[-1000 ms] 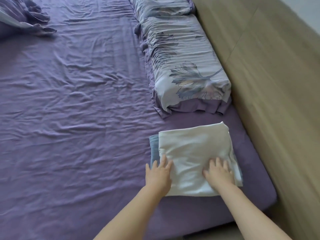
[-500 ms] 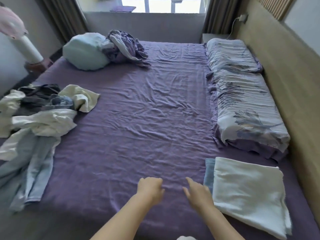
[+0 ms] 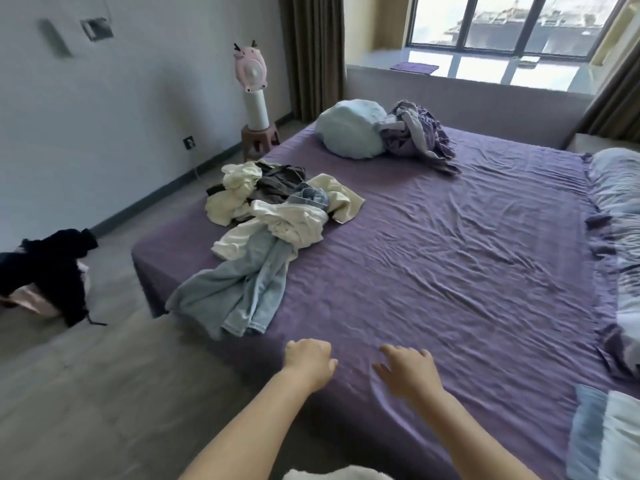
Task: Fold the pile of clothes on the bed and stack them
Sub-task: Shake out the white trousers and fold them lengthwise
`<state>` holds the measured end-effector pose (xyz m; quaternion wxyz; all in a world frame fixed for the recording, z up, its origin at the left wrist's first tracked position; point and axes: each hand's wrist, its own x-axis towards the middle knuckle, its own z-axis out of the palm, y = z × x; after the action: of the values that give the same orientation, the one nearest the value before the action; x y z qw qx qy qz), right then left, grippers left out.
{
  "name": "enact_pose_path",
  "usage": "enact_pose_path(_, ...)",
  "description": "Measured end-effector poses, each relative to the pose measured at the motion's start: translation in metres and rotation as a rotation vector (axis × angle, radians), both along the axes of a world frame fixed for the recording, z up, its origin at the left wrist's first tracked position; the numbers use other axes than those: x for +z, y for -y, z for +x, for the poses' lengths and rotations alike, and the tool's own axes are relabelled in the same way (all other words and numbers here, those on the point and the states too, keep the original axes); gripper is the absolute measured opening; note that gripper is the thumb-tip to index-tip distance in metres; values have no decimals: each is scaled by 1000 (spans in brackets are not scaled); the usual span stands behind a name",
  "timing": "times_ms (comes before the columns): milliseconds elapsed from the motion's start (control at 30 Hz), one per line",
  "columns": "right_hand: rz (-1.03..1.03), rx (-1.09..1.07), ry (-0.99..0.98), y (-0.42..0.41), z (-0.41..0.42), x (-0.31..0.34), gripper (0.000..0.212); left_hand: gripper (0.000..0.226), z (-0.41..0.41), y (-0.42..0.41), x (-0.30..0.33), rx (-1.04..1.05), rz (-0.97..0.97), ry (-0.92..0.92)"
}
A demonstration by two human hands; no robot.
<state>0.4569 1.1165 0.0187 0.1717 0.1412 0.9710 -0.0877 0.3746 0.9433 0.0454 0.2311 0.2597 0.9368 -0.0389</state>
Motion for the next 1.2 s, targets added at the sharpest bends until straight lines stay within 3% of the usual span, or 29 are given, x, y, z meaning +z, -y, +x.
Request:
enact_pose_path(267, -48, 152, 20, 127, -55, 6, 39, 39, -24, 143, -5, 207, -20, 9)
enact_pose_path(500, -32, 268, 68, 177, -99, 13, 33, 38, -42, 202, -18, 354, 9, 41)
enact_pose_path(667, -62, 259, 69, 177, -141, 0, 28, 36, -72, 214, -27, 409, 43, 54)
enact_pose_path(867, -94, 202, 74, 150, -206, -18, 40, 38, -139, 216, -33, 431, 23, 53)
enact_pose_path(1200, -182, 80, 98, 96, -315, -33, 38, 39, -247, 179, -46, 395, 63, 107)
